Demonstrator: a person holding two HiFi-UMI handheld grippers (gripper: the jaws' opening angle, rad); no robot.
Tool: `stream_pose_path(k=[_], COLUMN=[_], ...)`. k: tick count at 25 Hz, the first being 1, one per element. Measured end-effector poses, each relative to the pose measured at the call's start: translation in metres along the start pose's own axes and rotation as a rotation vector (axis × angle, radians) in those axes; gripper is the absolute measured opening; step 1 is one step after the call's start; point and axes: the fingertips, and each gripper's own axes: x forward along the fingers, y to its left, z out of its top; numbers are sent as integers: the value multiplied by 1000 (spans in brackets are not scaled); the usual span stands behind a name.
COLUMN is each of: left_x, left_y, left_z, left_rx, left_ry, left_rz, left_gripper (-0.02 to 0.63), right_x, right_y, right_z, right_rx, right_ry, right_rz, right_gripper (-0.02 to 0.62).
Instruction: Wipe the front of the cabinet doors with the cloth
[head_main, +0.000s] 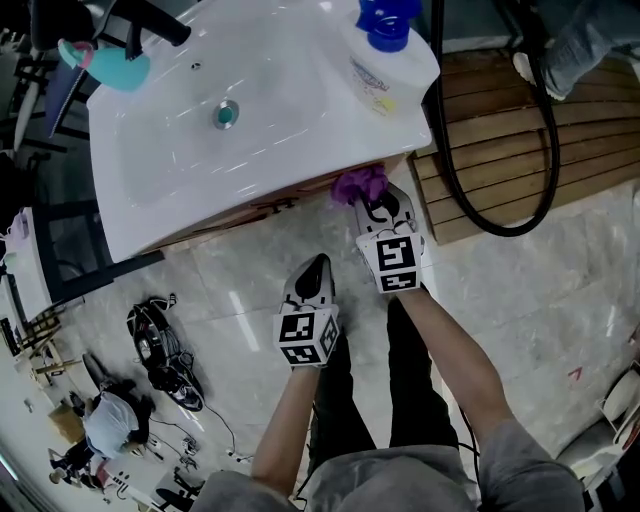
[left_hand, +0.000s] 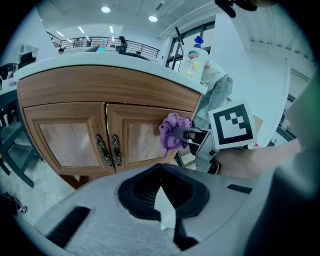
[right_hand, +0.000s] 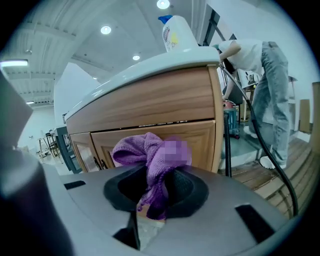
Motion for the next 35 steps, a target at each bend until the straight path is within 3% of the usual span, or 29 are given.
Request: stream_pose_path(k=[24, 35], left_x=[11, 3], left_y=[-26, -30], left_z=[-4, -7], left_rx=[11, 9], left_ry=[18, 17], left_rz=[-26, -43], left_gripper=[8, 8], right_x=[-16, -40], right_y=[-44, -78], right_z=[-2, -11], right_rx=[8, 62], right_ry=[-6, 3], right_rz=[-56, -176], right_gripper=[94, 94])
